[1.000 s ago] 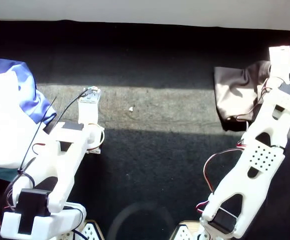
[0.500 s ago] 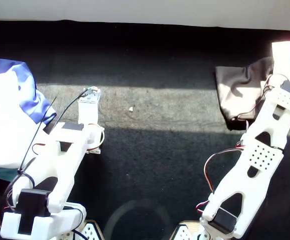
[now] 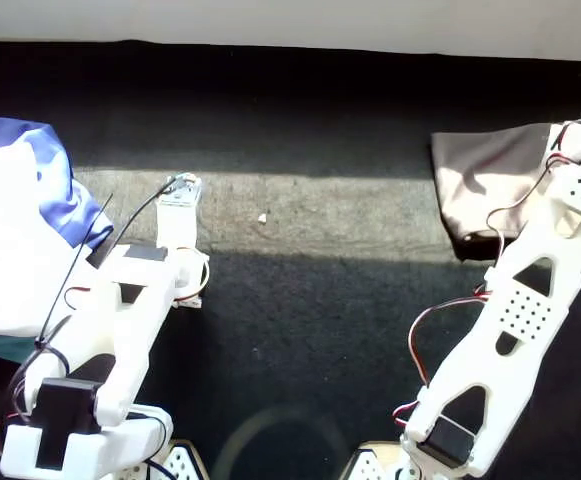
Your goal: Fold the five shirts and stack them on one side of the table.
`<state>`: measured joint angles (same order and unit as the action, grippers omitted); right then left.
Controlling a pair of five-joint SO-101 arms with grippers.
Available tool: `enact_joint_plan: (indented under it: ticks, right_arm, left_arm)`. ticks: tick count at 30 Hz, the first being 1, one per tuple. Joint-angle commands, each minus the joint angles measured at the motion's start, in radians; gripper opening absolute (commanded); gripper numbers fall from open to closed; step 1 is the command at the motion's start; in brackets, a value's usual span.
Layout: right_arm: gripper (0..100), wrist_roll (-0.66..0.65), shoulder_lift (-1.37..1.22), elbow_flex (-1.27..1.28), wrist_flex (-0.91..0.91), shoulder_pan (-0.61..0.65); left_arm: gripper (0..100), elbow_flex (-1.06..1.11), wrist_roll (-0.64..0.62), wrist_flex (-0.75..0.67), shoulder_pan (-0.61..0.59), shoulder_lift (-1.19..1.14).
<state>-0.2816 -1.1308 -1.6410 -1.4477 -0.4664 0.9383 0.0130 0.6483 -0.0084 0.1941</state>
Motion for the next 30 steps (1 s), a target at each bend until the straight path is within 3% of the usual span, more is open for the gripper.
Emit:
enact_joint_plan:
  ticks: [1, 8, 14, 18, 21, 30]
  right_arm:
    - [30.4, 0.011, 0.128, -0.117, -0.131, -0.002]
    - [30.4, 0.009, 0.274, -0.11, -0.317, 0.015]
    - [30.4, 0.006, 0.386, -0.105, -0.318, 0.005]
    - [30.4, 0.006, 0.527, 0.024, -0.32, -0.016]
    - [30.4, 0.008, 0.69, 0.282, -0.32, -0.031]
    - [30.4, 0.005, 1.242, 1.17, -0.312, 0.024]
  left_arm:
    - [1, -0.031, 0.006, 0.003, -0.016, 0.031]
    - [2, -0.297, 0.006, 0.423, -0.153, 0.206]
    - [19, -0.487, 0.014, 0.666, -0.344, 0.269]
    - [20, -0.427, 0.104, 0.672, -0.432, 0.269]
    - [20, -0.38, 0.123, 0.66, -0.464, 0.269]
    - [21, -0.137, 0.124, 0.302, -0.501, 0.268]
